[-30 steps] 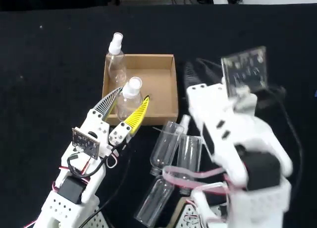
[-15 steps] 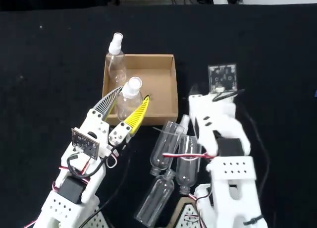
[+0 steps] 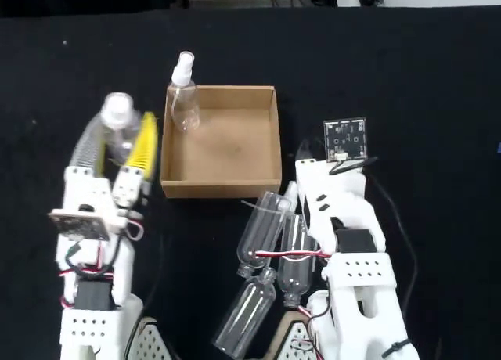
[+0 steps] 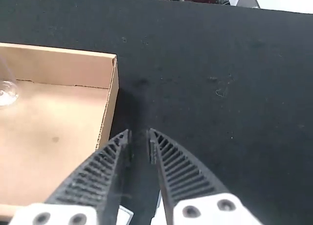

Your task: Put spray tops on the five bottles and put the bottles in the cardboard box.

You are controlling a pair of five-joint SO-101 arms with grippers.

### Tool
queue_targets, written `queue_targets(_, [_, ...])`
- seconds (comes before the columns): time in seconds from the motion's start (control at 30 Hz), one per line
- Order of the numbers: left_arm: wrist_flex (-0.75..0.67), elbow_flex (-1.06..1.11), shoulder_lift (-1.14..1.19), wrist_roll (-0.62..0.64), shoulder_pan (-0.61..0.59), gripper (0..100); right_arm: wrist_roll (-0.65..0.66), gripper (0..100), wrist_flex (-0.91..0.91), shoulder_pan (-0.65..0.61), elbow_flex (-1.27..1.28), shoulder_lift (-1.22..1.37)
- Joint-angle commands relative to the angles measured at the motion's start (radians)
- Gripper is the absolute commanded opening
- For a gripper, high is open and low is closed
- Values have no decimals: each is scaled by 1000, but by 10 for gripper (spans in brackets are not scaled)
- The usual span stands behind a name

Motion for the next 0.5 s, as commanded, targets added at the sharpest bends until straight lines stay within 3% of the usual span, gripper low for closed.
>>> queue_targets(0.0, [-17,21,-11,-2,-173,47,8,44,-31,23,-2,-13])
queue_targets(0.27, [140,21,-12,0,-222,49,8,44,-29,23,1,-12])
queue_targets(0.47, [41,21,34,8,-311,51,8,44,-29,21,1,-12])
